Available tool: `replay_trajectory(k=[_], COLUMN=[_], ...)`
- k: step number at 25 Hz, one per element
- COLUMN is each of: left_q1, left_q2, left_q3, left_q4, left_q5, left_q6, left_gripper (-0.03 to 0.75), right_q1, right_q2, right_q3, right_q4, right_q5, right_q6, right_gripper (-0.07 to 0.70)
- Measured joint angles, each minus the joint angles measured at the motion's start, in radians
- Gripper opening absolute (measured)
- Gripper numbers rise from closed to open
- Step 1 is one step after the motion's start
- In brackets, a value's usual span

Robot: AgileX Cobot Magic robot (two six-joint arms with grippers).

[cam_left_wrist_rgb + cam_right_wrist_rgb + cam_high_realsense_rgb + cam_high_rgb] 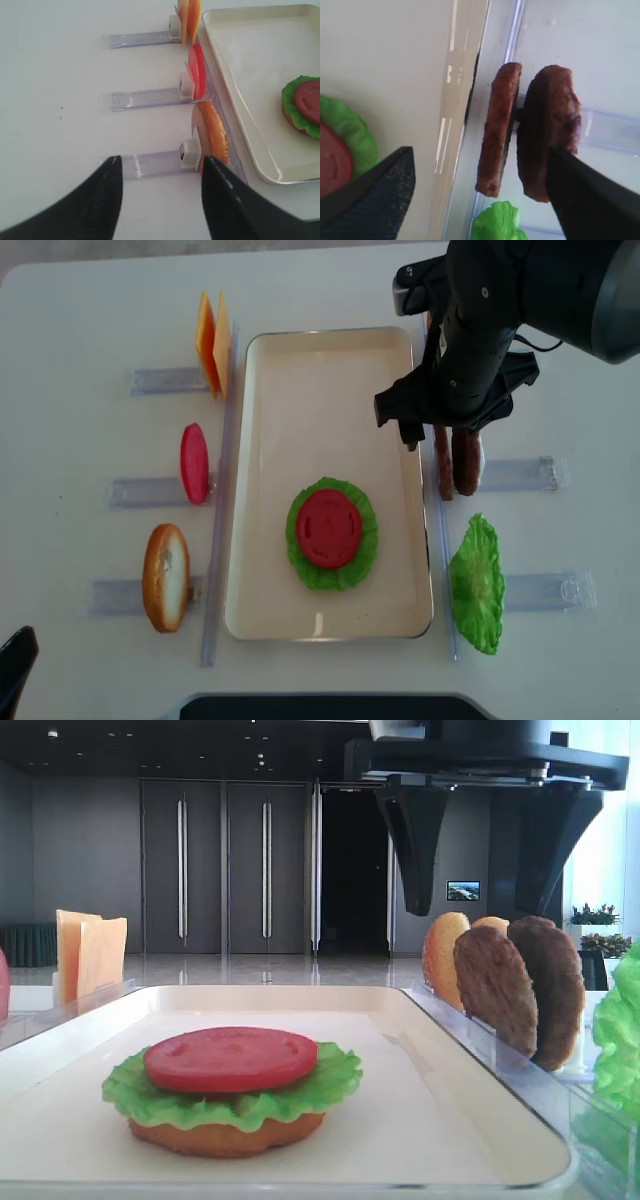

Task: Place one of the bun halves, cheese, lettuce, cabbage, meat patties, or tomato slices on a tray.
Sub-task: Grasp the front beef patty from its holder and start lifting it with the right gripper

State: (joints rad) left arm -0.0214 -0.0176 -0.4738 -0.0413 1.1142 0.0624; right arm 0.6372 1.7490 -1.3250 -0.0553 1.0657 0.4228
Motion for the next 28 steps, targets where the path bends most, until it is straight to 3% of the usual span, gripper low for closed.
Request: replay_trajectory(k=[28], left_q1=[0.000], left_q2=[0.000], left_q3=[0.000], left_q4=[0.000], left_q5=[0.000], left_q6=[0.000], left_gripper=[0.391], right_q1=[0.011], right_q2=[0.038], right_q3=[-0.012], right_q4=[-0.005], right_q5=[0.009], right_q6=[-0.024], right_gripper=[0.514])
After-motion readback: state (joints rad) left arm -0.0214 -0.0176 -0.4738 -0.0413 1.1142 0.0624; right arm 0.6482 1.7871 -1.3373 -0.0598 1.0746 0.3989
